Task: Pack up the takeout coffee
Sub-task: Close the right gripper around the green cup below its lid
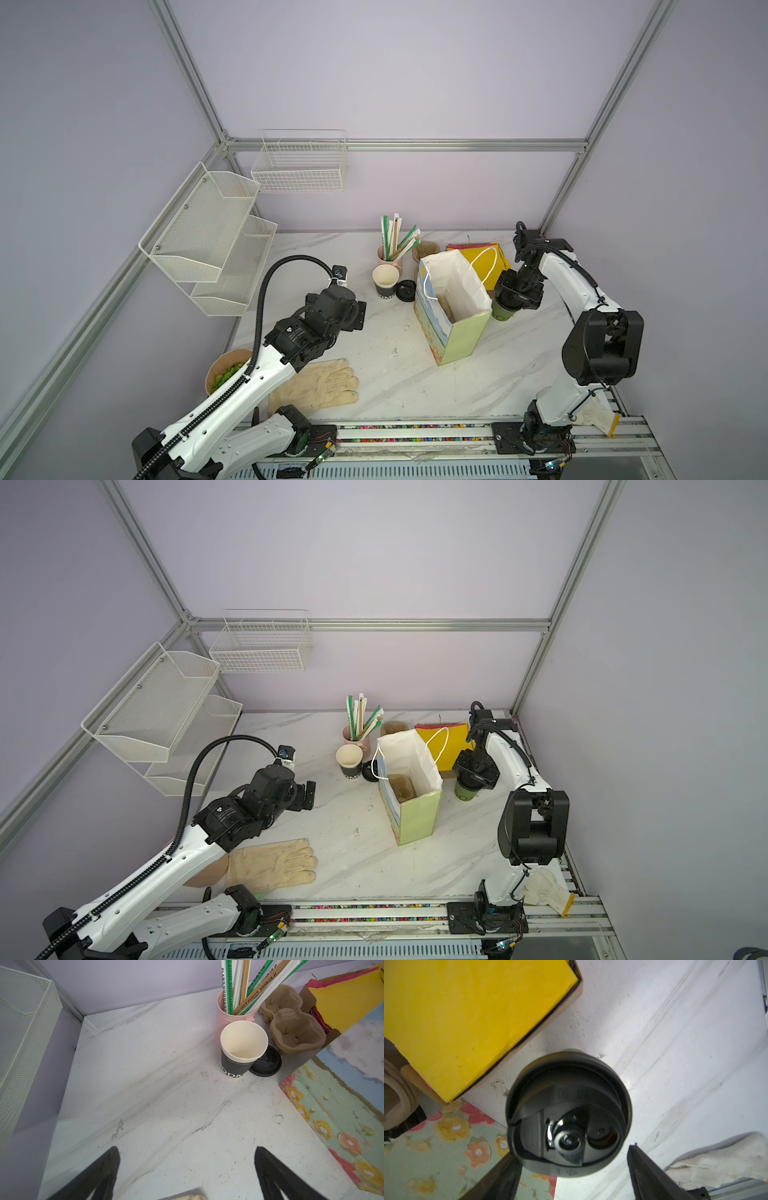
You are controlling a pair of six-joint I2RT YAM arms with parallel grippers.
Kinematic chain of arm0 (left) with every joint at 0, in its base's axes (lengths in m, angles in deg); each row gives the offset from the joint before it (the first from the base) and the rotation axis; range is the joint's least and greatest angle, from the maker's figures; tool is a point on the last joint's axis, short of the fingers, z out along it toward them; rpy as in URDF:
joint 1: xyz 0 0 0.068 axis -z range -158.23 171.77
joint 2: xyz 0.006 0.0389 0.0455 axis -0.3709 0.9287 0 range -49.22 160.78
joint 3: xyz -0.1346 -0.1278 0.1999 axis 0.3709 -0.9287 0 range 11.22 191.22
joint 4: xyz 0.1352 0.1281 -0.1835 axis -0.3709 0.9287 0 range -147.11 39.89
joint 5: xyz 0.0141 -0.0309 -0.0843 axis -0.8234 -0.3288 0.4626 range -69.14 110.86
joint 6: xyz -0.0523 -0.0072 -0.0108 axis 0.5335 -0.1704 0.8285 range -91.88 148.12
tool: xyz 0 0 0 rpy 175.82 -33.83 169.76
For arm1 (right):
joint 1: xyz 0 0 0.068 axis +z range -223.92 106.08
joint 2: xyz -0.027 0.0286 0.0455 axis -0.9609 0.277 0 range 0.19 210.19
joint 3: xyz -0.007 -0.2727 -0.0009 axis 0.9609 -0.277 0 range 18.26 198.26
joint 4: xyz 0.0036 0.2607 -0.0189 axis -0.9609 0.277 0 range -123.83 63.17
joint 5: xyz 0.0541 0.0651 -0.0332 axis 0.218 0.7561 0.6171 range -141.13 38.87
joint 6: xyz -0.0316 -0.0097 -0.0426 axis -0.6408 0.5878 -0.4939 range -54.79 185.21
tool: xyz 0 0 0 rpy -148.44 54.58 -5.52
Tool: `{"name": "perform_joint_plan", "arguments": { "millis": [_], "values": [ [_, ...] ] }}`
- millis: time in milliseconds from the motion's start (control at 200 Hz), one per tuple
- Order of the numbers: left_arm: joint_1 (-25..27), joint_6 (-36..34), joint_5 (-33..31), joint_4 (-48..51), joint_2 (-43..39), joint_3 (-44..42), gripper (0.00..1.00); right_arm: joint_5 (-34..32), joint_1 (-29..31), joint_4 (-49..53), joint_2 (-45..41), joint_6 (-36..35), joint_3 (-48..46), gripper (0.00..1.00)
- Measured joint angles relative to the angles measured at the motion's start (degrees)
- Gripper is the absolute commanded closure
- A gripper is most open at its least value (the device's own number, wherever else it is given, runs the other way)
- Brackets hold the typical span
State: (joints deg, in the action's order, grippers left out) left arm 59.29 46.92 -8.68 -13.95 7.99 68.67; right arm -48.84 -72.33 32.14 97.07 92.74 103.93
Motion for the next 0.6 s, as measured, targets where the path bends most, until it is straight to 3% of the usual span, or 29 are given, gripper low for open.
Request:
{"name": "perform_joint_plan", "arguments": {
  "millis": [275, 485, 600],
  "values": [
    [0.00, 0.00, 0.37, 0.46, 0.22, 0.00, 0.00, -0.72, 0.87, 0.76, -7.06, 0.02, -4.15, 0.17],
    [0.00, 0.00, 0.37, 0.83, 0.22, 0.00, 0.00, -0.92, 1.29, 1.33, -7.72, -0.37, -3.54, 0.04],
    [0.00, 0.00, 0.37, 0.85, 0.31, 0.00, 0.00, -0.79, 1.31, 1.53, -6.84, -0.85, -0.98, 0.03]
  ]
}}
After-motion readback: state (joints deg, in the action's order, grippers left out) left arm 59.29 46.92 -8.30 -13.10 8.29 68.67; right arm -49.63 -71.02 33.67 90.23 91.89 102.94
